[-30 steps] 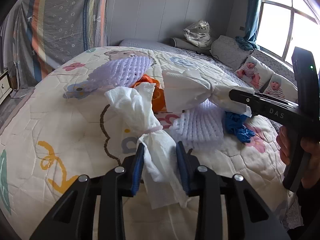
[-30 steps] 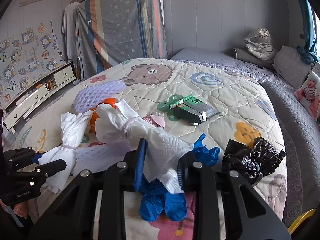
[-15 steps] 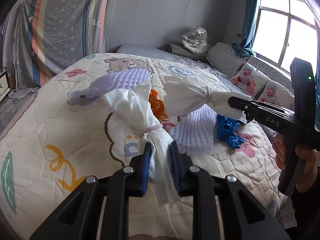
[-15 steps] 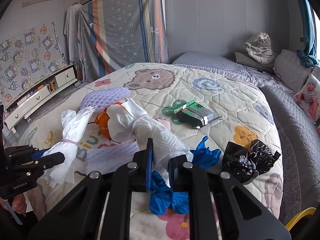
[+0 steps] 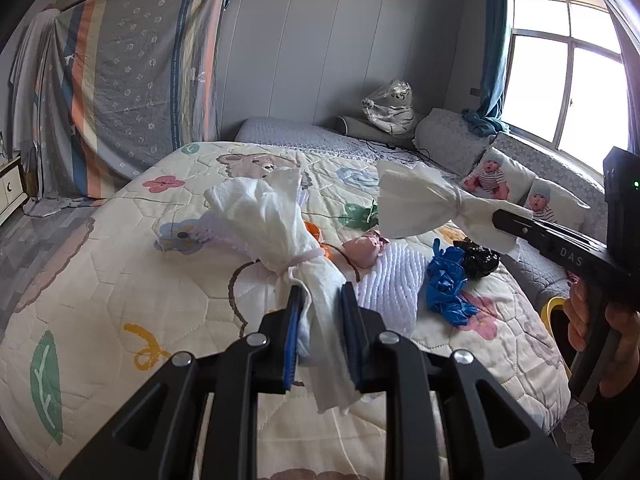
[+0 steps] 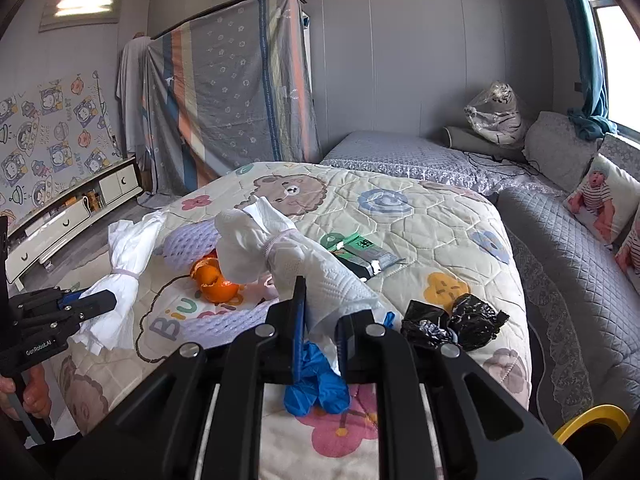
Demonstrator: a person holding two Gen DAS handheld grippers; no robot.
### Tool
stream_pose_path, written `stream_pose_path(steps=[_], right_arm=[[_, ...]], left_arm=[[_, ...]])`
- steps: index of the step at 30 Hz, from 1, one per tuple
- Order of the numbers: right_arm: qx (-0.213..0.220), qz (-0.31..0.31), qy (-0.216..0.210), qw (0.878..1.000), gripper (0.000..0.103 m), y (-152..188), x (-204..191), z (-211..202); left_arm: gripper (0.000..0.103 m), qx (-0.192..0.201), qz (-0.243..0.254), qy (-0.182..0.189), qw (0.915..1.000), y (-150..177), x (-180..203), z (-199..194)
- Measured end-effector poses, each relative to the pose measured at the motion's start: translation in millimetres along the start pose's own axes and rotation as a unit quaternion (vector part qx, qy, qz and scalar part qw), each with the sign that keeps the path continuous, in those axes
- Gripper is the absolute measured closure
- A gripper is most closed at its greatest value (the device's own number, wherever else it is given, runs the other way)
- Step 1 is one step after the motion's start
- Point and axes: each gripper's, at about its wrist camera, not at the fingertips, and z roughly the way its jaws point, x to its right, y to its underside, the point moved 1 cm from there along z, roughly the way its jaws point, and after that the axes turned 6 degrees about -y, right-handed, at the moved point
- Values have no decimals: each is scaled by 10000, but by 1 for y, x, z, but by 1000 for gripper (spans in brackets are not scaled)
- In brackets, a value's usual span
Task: Collect trash
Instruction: 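Carry both white tissue bundles over the yellow-rimmed bin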
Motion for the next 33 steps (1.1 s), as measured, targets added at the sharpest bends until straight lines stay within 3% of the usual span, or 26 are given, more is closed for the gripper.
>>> stream_pose_path(steps=[14,33], right_arm=[[215,374,479,9979,91,11,37,-43],[461,1084,1585,9803,91,50,112,-118]], left_arm=[[84,133,279,236,9992,-17,35,0],[84,157,992,1165,9881,-33,138,12]])
